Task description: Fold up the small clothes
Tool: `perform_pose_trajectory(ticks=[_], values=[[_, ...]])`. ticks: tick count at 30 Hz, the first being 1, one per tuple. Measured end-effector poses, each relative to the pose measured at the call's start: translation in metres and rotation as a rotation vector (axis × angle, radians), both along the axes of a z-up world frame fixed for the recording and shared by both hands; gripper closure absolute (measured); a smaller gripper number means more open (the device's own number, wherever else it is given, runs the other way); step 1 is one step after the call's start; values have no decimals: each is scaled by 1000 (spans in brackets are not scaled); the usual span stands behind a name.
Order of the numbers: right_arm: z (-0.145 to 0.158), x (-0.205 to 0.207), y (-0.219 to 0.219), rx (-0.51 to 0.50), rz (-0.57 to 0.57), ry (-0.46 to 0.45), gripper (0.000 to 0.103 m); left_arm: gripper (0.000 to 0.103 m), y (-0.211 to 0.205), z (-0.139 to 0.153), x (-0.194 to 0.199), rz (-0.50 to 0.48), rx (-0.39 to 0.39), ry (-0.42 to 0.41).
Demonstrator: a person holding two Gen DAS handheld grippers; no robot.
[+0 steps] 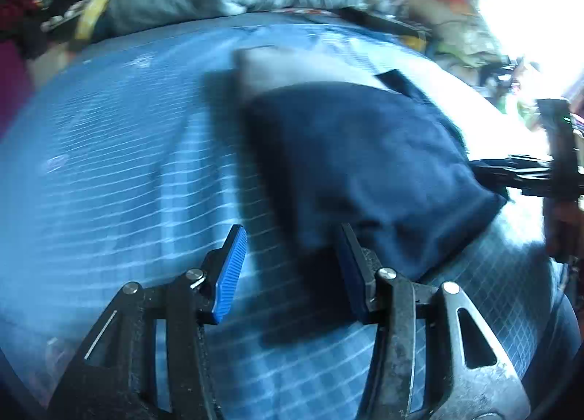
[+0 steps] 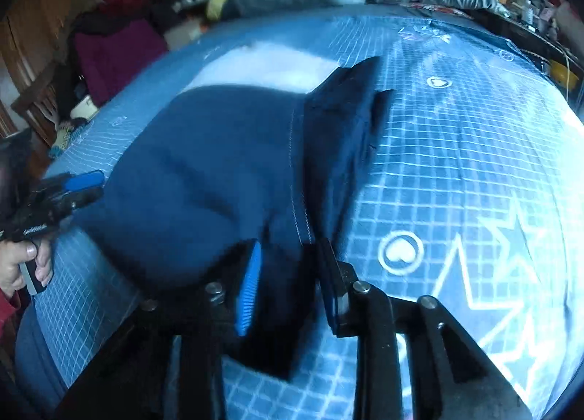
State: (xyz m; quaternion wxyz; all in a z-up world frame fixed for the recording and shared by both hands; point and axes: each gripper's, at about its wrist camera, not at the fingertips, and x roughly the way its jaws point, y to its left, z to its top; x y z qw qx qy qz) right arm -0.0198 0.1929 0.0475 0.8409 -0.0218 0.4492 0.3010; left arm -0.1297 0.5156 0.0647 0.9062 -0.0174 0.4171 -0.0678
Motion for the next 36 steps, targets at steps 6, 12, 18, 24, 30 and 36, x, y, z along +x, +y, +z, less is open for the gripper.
perform_pose_trajectory(ticks=[6, 12, 18, 24, 30, 36], values=[[32, -52, -42, -2, -158, -15, 37, 28, 13, 11, -42, 132, 37, 39], [32, -114, -16, -105, -137, -22, 5, 15, -4, -6, -55, 247, 65, 86], [-3, -129, -5, -180, -209, 55, 2, 2, -20, -43, -51, 268, 85, 141], [-8, -146, -8, -177, -218, 7, 0, 0, -10, -45, -41, 303, 53, 177], [-13, -143, -3, -163, -217, -18, 0, 0, -11, -46, -24, 380, 68, 172], [-18, -128, -5, -152, -231, -14, 0, 0, -16, -46, -12, 391, 77, 150]])
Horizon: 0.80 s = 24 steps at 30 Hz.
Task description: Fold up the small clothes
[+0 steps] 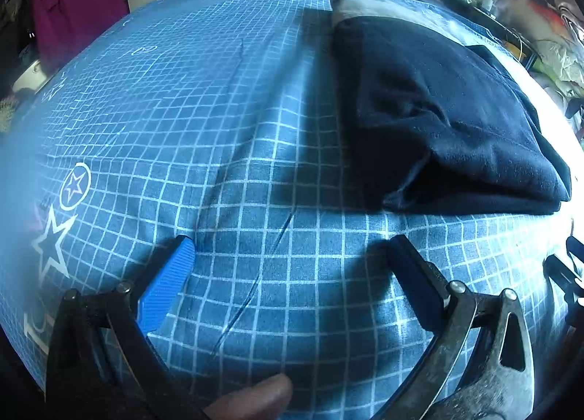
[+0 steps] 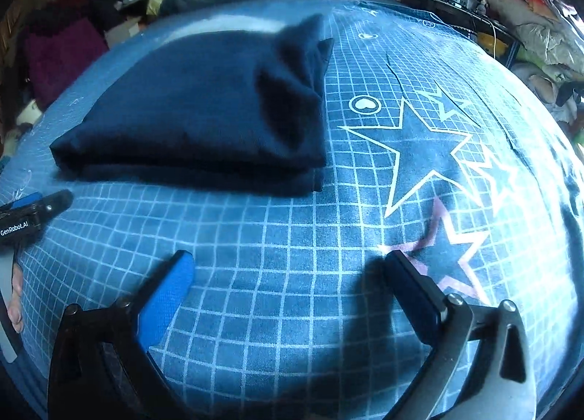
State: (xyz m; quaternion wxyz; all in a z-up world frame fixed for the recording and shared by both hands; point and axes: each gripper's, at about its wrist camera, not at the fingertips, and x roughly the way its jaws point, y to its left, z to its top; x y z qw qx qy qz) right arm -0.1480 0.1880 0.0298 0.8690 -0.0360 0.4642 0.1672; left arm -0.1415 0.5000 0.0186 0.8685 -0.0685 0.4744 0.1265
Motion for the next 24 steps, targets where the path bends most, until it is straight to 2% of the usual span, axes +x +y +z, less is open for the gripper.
perform_pose_trajectory(ticks=[8, 24], values=[[-2, 4, -4, 25, 6, -15, 0, 0, -3, 0, -9, 10, -1, -27], [-4, 7, -5, 38, 6, -5, 0, 0, -2, 0, -9, 12, -6, -30]])
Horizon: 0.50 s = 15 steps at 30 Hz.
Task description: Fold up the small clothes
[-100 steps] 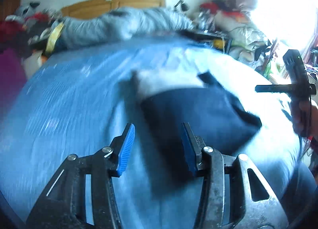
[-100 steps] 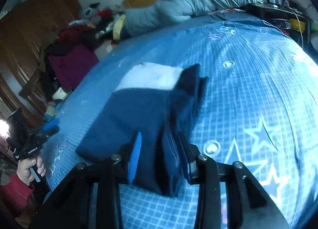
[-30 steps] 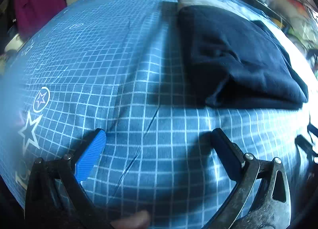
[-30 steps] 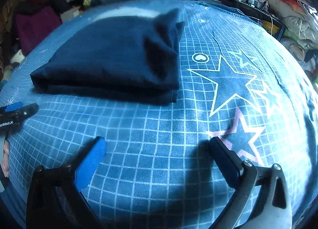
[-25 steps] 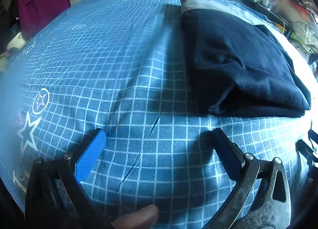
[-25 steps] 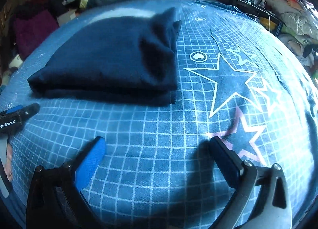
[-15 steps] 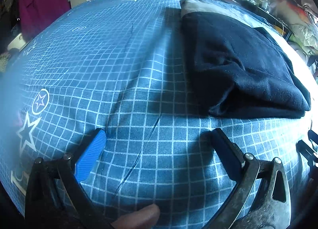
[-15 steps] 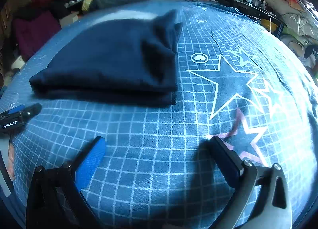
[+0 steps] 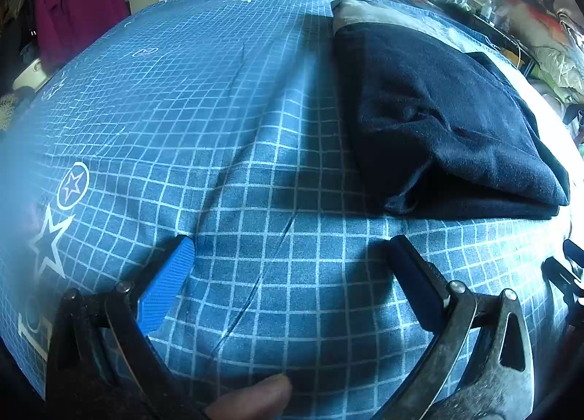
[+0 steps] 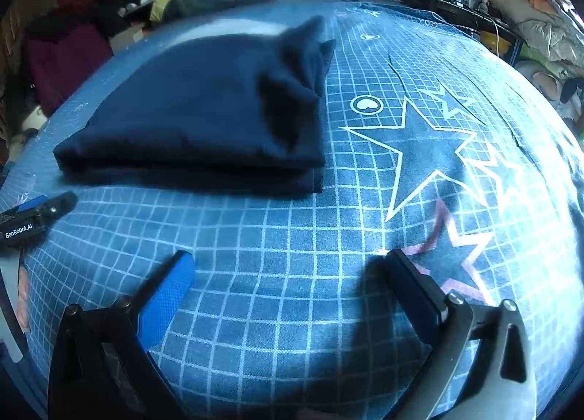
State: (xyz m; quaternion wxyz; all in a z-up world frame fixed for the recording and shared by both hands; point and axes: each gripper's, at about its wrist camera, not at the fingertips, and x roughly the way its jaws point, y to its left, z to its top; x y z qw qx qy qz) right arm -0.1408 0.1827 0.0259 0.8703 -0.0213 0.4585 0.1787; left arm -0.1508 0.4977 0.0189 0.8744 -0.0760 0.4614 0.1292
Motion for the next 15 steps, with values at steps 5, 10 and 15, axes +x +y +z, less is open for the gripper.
perform_pose_trajectory(ticks=[5, 10, 15], values=[[-1, 1, 1, 1, -3, -1, 0, 0, 0, 0, 0, 0, 3, 1], [-1, 2, 1, 1, -4, -3, 0, 0, 1, 1, 0, 0, 0, -2], [-1, 2, 1, 0, -3, -2, 0, 0, -2, 1, -2, 4, -2, -5]])
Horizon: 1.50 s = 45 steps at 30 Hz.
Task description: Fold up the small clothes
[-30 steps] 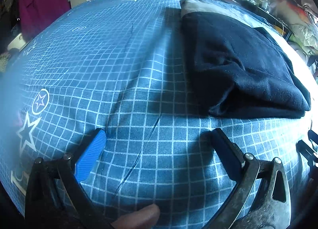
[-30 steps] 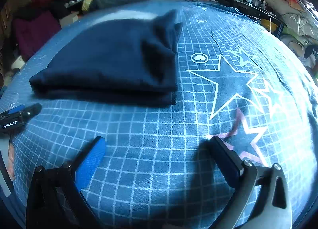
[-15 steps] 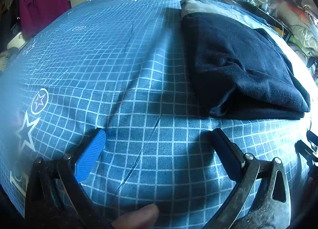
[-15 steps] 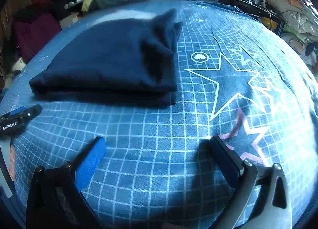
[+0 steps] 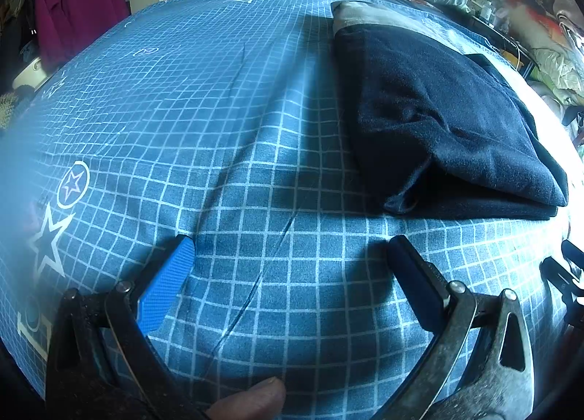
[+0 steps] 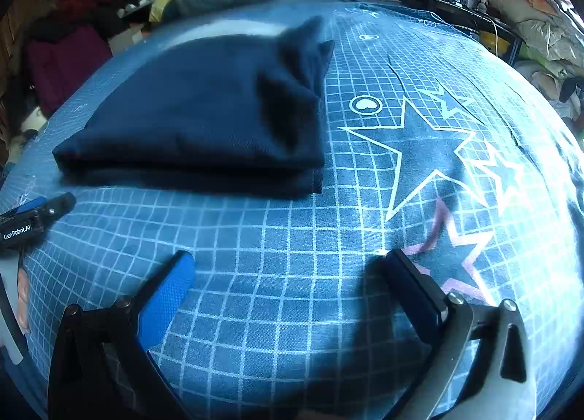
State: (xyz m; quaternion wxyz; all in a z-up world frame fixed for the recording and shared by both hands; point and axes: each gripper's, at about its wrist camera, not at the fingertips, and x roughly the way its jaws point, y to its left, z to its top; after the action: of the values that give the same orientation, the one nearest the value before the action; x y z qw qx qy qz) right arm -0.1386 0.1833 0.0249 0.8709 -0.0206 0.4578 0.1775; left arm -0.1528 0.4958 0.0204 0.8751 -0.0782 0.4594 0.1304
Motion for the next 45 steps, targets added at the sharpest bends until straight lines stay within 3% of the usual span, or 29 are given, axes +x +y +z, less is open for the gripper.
perform_pose_trajectory(ticks=[45], values=[[-2, 0, 2, 7, -8, 1, 0, 0, -1, 0, 0, 3, 2, 2]])
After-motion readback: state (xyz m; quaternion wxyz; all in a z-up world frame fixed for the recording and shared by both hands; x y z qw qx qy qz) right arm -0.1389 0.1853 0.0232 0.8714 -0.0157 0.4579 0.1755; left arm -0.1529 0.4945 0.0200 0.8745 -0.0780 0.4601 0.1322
